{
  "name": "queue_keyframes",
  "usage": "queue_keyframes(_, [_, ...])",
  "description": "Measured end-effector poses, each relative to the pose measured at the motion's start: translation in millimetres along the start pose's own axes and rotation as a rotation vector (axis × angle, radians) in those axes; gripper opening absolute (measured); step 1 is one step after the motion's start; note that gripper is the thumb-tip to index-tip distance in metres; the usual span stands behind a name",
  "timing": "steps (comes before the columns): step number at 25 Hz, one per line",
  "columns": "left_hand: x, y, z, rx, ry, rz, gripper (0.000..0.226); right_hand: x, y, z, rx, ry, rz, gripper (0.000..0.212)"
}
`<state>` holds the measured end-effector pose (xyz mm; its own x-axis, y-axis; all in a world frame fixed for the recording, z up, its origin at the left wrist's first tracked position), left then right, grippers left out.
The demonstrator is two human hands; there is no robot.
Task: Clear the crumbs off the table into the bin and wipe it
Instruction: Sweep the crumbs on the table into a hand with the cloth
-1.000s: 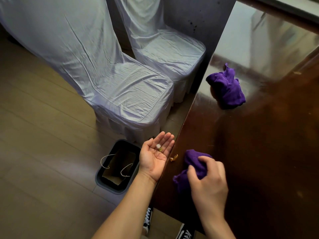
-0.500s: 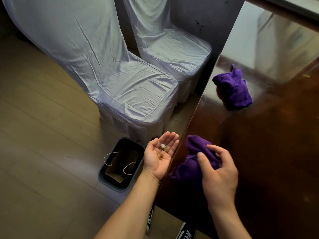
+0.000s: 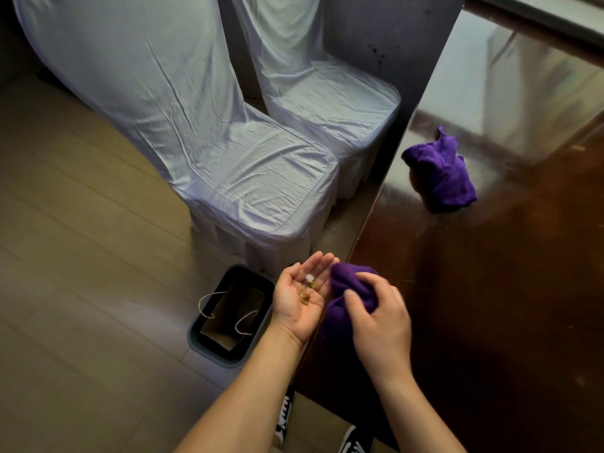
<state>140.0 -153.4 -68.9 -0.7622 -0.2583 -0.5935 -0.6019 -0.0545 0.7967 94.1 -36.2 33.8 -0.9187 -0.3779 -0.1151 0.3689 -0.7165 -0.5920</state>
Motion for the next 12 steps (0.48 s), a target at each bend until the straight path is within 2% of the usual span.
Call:
queue_keyframes(2, [-1.4, -2.2, -1.9, 0.04, -0.009, -0.015, 0.042, 0.4, 13.3, 10.2, 0.154, 0.018, 0.125, 0.025])
queue_keyframes(6, [-7.5, -18.9, -17.0, -0.021, 0.016, -0.047, 0.039, 1.9, 3.9, 12.9, 0.22, -0.002, 0.083, 0.024])
queue_keyframes(12, [-26.0, -75.0, -80.1, -0.02, 0.192, -0.175, 0.041, -6.7, 16.0, 27.4, 0.262, 0.009, 0.139, 0.025])
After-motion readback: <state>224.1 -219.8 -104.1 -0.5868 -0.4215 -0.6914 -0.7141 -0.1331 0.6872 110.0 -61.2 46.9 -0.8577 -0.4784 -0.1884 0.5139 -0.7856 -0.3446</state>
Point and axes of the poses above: each hand's wrist, its own x-axis towards the middle knuckle, its own y-axis out of the palm, z = x × y, the point moved 6 cm from there along x, towards the middle knuckle, and after that the axes turned 2 degrees about -y, right-handed, at the moved point
